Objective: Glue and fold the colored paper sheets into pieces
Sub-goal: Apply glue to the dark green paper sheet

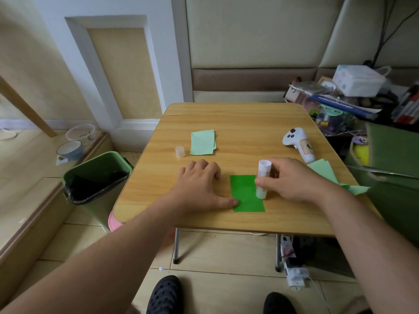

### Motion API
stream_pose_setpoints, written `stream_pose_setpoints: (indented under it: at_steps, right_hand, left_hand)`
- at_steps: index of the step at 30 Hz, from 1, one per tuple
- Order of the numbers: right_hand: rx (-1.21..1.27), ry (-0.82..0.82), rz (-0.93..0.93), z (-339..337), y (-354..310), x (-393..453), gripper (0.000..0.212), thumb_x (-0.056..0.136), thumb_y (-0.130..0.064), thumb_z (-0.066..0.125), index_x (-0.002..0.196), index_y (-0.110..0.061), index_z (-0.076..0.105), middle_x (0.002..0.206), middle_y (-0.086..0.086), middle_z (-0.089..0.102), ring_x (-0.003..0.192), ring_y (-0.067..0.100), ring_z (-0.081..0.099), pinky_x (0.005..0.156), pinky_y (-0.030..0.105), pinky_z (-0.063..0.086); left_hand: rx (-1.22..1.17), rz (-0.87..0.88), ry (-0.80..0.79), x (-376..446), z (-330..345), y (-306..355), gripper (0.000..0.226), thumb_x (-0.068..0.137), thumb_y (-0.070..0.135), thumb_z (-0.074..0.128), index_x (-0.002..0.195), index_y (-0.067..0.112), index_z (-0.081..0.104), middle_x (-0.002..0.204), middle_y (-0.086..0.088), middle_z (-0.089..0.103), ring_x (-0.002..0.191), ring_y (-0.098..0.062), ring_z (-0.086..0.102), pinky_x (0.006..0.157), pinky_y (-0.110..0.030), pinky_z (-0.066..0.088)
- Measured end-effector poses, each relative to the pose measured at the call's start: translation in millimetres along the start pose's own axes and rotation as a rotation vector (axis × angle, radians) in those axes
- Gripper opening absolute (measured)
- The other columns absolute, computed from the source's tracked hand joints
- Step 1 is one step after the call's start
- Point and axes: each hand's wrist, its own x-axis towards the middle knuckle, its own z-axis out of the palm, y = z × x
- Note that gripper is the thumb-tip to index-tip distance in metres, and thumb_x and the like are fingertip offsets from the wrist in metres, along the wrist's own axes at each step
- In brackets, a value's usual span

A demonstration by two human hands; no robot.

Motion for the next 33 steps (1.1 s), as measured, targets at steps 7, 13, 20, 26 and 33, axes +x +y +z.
stream_pose_setpoints:
  at_steps: [7,13,20,26,33]
  right_hand:
    - [0.102,0.335,-0.050,5,-4,3,0.020,0.097,-0.043,0.068,0.092,-0.027,0.058,0.087,-0.010,0.065,0.080,0.001,0.057,0.065,0.021,0.041]
    - [0.027,0.187,-0.089,17,4,9,0.013,0.097,-0.043,0.069,0.094,-0.032,0.065,0.089,-0.011,0.068,0.075,0.003,0.059,0.067,0.029,0.047]
    - [0.034,0.055,-0.042,7,6,6,0.012,0.093,-0.041,0.073,0.089,-0.031,0.070,0.089,-0.009,0.070,0.084,0.016,0.064,0.081,0.037,0.053]
    - [0.098,0.030,-0.009,1,5,2,0.016,0.091,-0.039,0.073,0.082,-0.026,0.070,0.082,-0.006,0.072,0.082,0.016,0.066,0.079,0.037,0.053]
    - [0.159,0.247,-0.045,6,1,6,0.018,0.093,-0.040,0.070,0.086,-0.023,0.065,0.082,-0.006,0.068,0.079,0.014,0.062,0.070,0.033,0.048]
  left_hand:
    - [0.012,-0.005,-0.004,0,0,0,0.080,0.052,0.101,0.046,0.103,0.040,0.040,0.114,0.011,0.041,0.111,-0.017,0.036,0.100,-0.040,0.032]
    - [0.032,-0.005,0.008,0,1,3,0.084,0.049,0.103,0.044,0.104,0.039,0.040,0.114,0.011,0.041,0.110,-0.016,0.036,0.099,-0.039,0.032]
    - [0.031,-0.004,0.004,0,1,2,0.083,0.050,0.101,0.048,0.105,0.039,0.040,0.115,0.011,0.040,0.110,-0.016,0.035,0.098,-0.038,0.031]
    - [0.031,0.000,0.010,0,2,1,0.081,0.051,0.102,0.049,0.103,0.040,0.039,0.113,0.012,0.040,0.109,-0.016,0.036,0.098,-0.038,0.033]
    - [0.030,0.000,0.010,0,1,2,0.084,0.050,0.102,0.048,0.105,0.039,0.041,0.114,0.011,0.041,0.110,-0.017,0.037,0.100,-0.040,0.034]
